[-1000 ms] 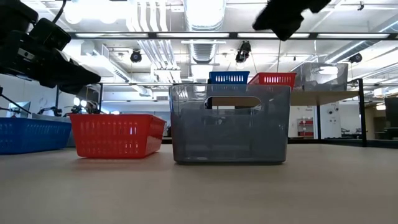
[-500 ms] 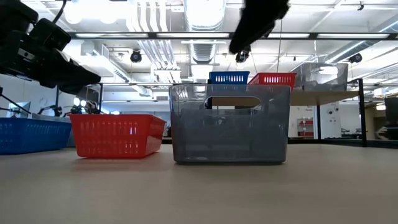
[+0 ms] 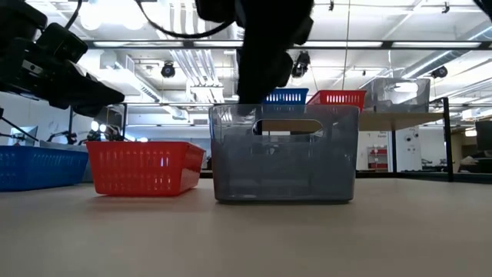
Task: Stack baskets on shelf by color
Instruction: Stack the right black bin on the other black bin on the shelf
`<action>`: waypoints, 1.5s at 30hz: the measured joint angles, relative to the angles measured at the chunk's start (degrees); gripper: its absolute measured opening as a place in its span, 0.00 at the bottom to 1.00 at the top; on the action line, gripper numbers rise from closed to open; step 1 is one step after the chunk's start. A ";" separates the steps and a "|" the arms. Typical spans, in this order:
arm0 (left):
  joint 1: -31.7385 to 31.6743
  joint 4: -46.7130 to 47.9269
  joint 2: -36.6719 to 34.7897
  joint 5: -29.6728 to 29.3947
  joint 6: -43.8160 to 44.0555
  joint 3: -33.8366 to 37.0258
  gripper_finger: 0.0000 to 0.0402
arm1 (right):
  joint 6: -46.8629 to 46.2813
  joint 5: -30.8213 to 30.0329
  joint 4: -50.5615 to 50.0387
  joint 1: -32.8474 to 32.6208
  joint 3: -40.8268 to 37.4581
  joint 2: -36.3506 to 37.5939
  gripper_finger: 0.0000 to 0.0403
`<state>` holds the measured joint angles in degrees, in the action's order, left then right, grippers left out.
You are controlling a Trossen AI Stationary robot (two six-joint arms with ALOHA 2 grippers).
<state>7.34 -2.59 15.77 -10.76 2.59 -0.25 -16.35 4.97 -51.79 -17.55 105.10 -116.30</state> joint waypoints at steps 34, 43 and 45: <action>0.00 -0.02 0.33 0.00 0.01 0.00 0.06 | -53.10 -26.17 -26.55 -4.60 -31.98 35.67 0.52; 0.00 -0.02 0.33 0.00 0.00 0.00 0.06 | -38.75 -12.71 3.66 10.63 -48.04 39.88 0.50; 0.00 -0.02 0.33 0.00 0.02 0.00 0.06 | -37.59 -9.95 7.99 12.08 -49.92 38.44 0.53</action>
<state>7.34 -2.61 16.10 -10.76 2.61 -0.25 -53.94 -4.98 -43.80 -5.47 55.18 -77.86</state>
